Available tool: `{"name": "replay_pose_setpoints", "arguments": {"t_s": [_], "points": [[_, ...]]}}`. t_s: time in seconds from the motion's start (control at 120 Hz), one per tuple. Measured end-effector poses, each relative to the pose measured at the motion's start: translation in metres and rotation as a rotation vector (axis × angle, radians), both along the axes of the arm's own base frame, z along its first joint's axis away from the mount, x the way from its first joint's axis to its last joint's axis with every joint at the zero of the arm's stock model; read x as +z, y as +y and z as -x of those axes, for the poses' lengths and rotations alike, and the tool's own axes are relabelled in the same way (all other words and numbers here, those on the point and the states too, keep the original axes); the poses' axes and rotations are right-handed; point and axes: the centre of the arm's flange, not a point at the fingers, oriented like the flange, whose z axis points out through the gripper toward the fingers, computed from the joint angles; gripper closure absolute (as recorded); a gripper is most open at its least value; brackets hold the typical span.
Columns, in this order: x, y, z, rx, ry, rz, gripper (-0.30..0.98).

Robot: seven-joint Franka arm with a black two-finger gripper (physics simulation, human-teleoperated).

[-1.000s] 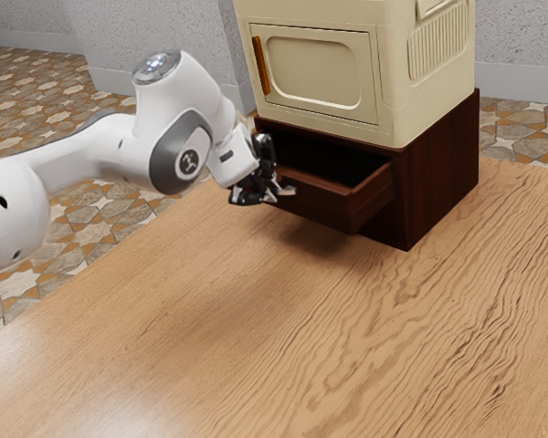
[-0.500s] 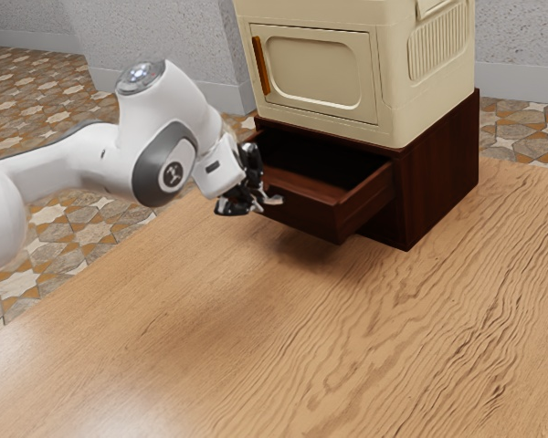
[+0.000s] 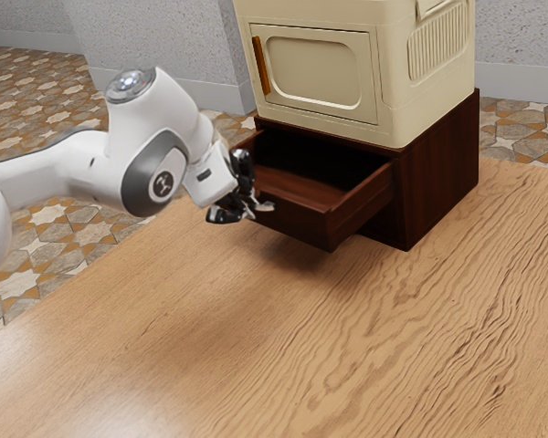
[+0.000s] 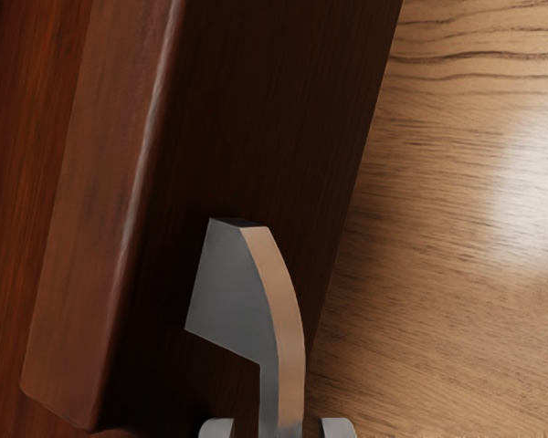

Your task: Pull the drawer handle with one arm to open the drawer

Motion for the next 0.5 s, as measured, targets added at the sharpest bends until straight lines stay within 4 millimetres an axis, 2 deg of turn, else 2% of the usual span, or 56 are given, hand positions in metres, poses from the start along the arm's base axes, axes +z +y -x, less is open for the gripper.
{"name": "replay_pose_setpoints", "arguments": {"t_s": [0.5], "points": [[0.002,-0.001,0.027,0.024,-0.003,-0.008,0.65]]}}
